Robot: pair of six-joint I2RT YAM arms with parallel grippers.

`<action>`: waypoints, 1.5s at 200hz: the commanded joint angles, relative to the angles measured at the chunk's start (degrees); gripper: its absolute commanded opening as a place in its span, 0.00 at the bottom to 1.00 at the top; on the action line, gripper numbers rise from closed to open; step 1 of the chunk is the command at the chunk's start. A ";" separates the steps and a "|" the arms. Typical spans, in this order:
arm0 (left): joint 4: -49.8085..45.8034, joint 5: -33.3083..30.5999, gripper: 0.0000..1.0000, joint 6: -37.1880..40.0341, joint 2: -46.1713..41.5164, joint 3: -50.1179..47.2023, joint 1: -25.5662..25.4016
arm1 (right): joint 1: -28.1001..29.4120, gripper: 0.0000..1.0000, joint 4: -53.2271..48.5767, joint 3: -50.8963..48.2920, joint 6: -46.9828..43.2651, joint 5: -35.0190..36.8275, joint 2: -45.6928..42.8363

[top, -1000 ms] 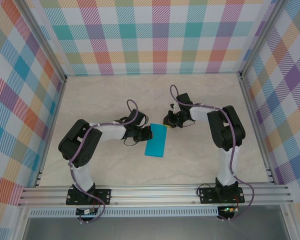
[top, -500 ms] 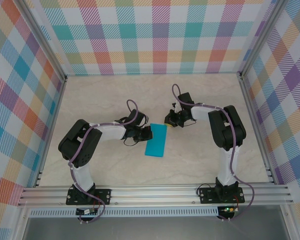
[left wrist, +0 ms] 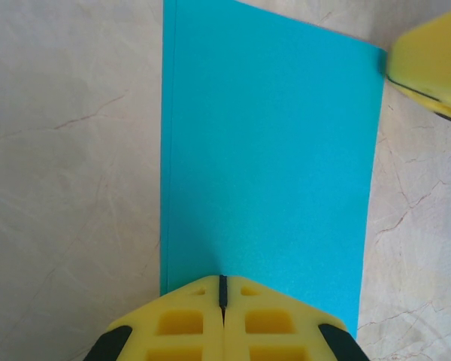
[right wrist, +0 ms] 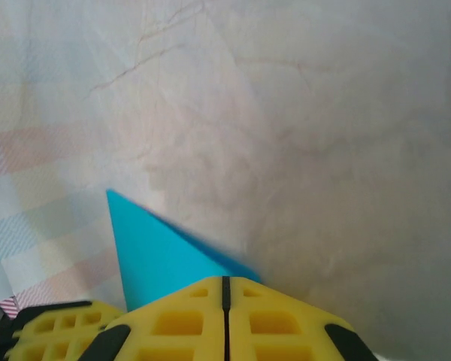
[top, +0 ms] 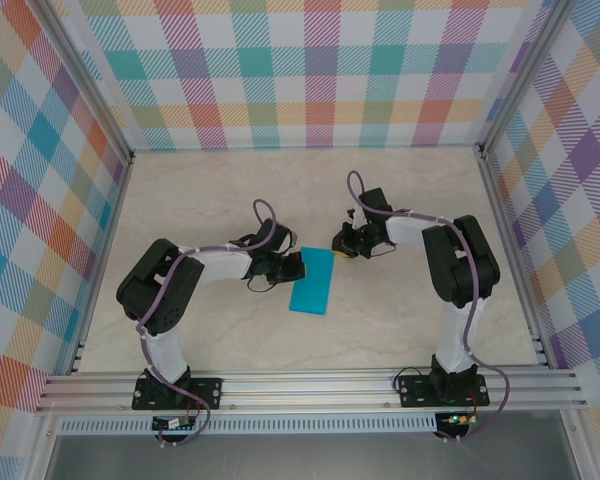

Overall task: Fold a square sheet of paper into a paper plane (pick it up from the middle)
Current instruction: Fold the square sheet of paper in half at the center of the table.

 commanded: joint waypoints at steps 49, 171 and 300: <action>-7.64 -3.10 0.00 0.28 2.94 -3.50 -0.53 | 1.26 0.09 6.42 -7.71 5.01 -6.75 -6.97; -7.80 -3.14 0.00 0.19 1.98 -3.90 -0.57 | 5.07 0.11 4.47 -15.11 -0.79 -2.21 -7.90; -8.60 -2.57 0.00 0.44 2.18 -3.15 -0.57 | 9.50 0.11 4.94 -19.05 -1.93 -3.19 -7.05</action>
